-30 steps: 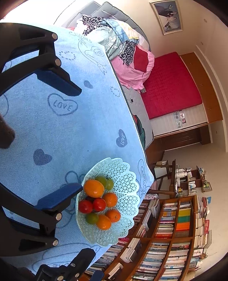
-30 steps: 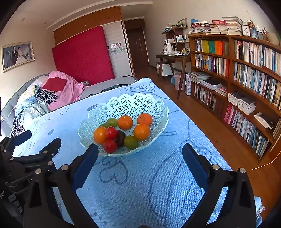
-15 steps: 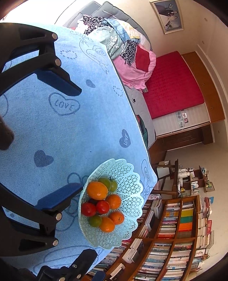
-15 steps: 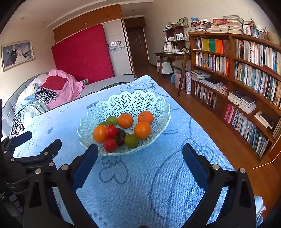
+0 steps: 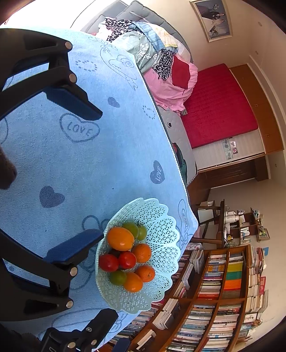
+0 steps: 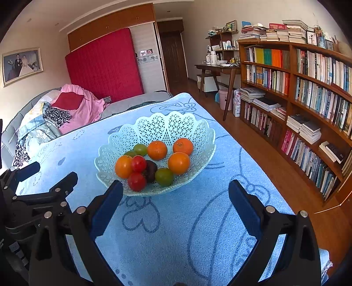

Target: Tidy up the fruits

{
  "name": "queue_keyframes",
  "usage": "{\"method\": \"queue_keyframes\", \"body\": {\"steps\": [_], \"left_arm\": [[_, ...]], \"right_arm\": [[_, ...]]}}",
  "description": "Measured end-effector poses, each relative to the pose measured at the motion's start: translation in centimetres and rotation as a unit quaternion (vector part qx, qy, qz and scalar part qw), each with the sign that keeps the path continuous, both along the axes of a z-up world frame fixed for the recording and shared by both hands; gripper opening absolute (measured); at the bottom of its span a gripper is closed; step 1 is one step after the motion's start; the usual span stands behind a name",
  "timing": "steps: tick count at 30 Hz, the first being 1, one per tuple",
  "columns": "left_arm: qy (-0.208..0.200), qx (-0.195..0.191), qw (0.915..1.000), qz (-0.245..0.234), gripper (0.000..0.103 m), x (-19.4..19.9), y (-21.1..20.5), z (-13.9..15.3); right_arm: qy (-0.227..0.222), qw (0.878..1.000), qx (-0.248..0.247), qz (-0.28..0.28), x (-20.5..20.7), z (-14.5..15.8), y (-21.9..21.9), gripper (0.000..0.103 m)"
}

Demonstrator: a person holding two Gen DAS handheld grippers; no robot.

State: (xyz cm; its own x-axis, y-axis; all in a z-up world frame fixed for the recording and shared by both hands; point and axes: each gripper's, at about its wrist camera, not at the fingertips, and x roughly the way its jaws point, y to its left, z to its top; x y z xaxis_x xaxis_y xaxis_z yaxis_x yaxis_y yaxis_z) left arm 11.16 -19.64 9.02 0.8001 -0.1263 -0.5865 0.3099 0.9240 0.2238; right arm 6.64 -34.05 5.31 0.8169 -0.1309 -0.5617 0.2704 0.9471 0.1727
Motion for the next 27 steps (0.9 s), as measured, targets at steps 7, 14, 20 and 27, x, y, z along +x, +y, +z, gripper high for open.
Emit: {"method": "queue_keyframes", "body": {"steps": [7,14,20,27], "left_arm": [[0.004,-0.003,1.0,0.0,0.098,0.3,-0.1,-0.2],[0.004,-0.003,1.0,-0.006,0.098,0.1,-0.2,-0.3],[0.013,-0.01,0.9999,0.005,0.098,0.3,0.4,-0.2],[0.059,-0.035,0.9965,0.048,0.098,0.5,4.4,-1.3]], "right_arm": [[0.002,1.0,0.002,0.001,0.3,-0.2,-0.1,0.098],[0.003,1.0,0.002,0.0,0.3,-0.1,-0.1,0.098],[0.006,1.0,0.005,0.005,0.3,-0.4,0.1,0.098],[0.026,0.999,0.021,0.033,0.1,-1.8,2.0,0.098]]}}
